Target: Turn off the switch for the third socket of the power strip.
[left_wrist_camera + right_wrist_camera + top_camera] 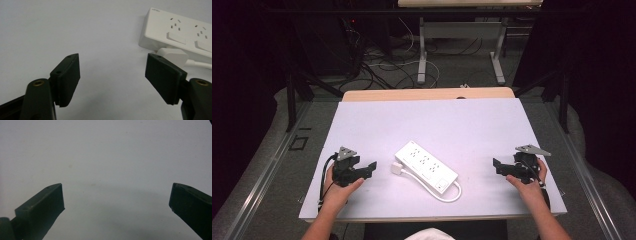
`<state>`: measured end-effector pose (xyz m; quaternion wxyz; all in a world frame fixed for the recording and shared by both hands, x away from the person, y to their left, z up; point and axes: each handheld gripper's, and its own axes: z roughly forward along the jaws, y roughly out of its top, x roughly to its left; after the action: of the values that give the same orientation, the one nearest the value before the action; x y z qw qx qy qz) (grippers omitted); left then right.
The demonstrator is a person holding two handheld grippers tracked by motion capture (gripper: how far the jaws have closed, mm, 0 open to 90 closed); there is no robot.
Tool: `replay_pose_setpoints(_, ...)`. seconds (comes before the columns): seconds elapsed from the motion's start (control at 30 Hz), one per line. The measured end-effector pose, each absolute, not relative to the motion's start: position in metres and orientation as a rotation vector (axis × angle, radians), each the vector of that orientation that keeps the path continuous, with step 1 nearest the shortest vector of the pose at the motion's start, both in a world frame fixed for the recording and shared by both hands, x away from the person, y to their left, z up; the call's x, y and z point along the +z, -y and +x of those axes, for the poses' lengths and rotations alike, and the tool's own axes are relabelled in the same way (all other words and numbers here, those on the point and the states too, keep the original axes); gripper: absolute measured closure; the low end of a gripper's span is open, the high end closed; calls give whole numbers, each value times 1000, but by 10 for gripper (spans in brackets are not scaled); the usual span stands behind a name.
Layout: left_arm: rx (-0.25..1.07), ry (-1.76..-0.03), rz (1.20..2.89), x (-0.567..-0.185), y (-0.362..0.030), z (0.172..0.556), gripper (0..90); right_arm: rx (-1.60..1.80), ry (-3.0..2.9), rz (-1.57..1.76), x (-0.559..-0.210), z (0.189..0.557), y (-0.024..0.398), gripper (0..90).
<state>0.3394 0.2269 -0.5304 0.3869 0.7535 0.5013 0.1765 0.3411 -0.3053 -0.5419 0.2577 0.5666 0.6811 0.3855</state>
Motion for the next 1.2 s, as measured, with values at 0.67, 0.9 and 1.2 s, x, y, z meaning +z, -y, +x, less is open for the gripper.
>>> replay_pose_setpoints(0.67, 422, -1215, 1943, -526, -208, 334, 328, 1050, -1860, 1541, -543, 341, 305, 0)
replay_pose_setpoints(0.9, 365, -1239, 1929, -520, -203, 336, 336, 1051, -1857, 1544, -543, 341, 303, 0)
replay_pose_setpoints(1.2, 330, -1257, 1864, -505, -192, 345, 356, 1054, -1864, 1545, -544, 341, 303, 0)
